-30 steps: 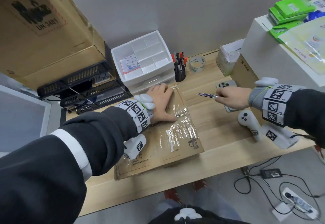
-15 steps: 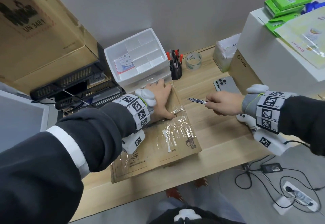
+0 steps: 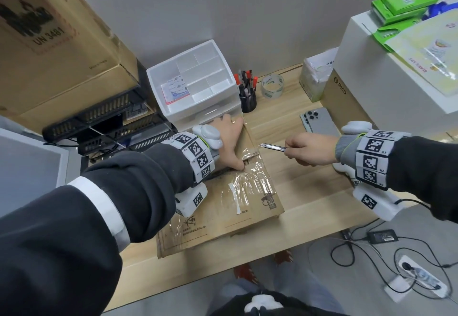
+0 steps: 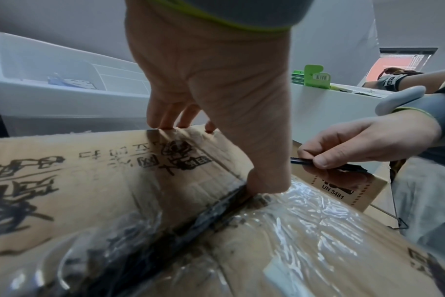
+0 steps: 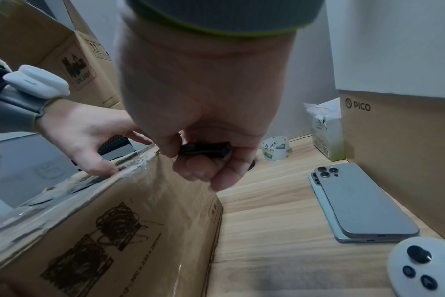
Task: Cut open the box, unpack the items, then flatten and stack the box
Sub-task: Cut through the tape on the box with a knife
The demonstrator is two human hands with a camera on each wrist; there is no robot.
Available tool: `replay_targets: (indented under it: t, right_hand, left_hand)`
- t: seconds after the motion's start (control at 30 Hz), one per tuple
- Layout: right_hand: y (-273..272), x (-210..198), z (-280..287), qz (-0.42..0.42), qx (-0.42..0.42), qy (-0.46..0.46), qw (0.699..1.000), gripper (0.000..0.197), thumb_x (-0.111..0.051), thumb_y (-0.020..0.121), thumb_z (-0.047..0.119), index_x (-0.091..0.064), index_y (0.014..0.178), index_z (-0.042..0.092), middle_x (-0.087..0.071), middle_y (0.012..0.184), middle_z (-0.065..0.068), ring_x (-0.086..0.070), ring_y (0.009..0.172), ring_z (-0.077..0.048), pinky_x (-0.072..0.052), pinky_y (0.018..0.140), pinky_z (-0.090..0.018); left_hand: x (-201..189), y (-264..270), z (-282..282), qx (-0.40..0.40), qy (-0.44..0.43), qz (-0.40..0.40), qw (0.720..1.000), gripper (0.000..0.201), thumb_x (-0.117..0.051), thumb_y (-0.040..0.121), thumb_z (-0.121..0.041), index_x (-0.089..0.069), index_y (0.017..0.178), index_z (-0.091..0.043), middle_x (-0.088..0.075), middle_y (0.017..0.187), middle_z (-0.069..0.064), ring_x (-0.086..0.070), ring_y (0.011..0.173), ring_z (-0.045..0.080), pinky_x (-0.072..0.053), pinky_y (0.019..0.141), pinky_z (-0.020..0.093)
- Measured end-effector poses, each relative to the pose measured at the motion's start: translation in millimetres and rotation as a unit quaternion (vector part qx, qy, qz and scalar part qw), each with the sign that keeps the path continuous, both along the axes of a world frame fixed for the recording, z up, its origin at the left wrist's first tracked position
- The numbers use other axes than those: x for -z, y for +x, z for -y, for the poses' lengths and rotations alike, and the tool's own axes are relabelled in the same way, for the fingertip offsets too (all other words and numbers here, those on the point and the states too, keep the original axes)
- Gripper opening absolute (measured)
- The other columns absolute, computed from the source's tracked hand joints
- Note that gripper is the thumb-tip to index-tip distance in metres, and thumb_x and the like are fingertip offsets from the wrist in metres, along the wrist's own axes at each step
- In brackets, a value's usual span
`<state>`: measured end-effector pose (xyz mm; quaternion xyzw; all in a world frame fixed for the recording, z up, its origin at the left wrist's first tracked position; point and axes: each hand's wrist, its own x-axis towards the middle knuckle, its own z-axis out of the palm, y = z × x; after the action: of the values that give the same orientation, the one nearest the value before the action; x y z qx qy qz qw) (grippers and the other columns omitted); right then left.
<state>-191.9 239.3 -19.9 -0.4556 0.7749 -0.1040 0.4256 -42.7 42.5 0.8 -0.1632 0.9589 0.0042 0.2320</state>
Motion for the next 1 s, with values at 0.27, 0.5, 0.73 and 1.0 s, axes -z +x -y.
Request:
replay_targets:
  t: [0.27, 0.5, 0.73, 1.0]
  right_hand:
    - [3.4, 0.2, 2.4, 0.032, 0.017, 0.009, 0.999, 0.025, -0.042, 0.101, 0.026, -0.051, 0.079, 0.017, -0.053, 0.065, 0.000, -0.045, 0.053, -0.015, -0.044, 0.050, -0.027]
    - [8.3, -0.2, 4.7, 0.043, 0.023, 0.010, 0.999, 0.025, -0.043, 0.098, 0.023, -0.049, 0.076, 0.015, -0.051, 0.062, -0.001, -0.043, 0.048, -0.018, -0.043, 0.046, -0.027]
    - [11.0, 0.5, 2.9, 0.030, 0.022, 0.009, 0.999, 0.023, -0.044, 0.097, 0.024, -0.049, 0.076, 0.016, -0.054, 0.065, -0.003, -0.046, 0.050, -0.017, -0.044, 0.045, -0.027]
    - [13.0, 3.1, 1.5, 0.020, 0.020, 0.001, 1.000, 0.026, -0.043, 0.098, 0.025, -0.047, 0.073, 0.017, -0.054, 0.063, -0.003, -0.047, 0.049, -0.018, -0.046, 0.046, -0.029]
  left_hand:
    - [2.7, 4.1, 7.0, -0.007, 0.012, -0.021, 1.000, 0.106, -0.063, 0.037, -0.080, -0.039, 0.119, -0.018, -0.043, 0.101, 0.005, -0.052, 0.082, 0.023, -0.056, 0.068, 0.040]
    - [4.7, 5.3, 11.4, -0.015, 0.003, -0.030, 0.999, 0.103, -0.065, 0.038, -0.081, -0.036, 0.118, -0.022, -0.041, 0.099, 0.003, -0.052, 0.084, 0.024, -0.053, 0.068, 0.039]
    - [5.4, 5.7, 12.8, -0.015, 0.004, -0.038, 0.999, 0.099, -0.062, 0.036, -0.082, -0.035, 0.113, -0.024, -0.044, 0.098, 0.003, -0.052, 0.083, 0.024, -0.054, 0.069, 0.040]
    - [6.8, 5.4, 14.8, -0.016, 0.008, -0.049, 0.999, 0.097, -0.062, 0.036, -0.081, -0.037, 0.110, -0.023, -0.042, 0.097, 0.002, -0.051, 0.081, 0.023, -0.049, 0.066, 0.036]
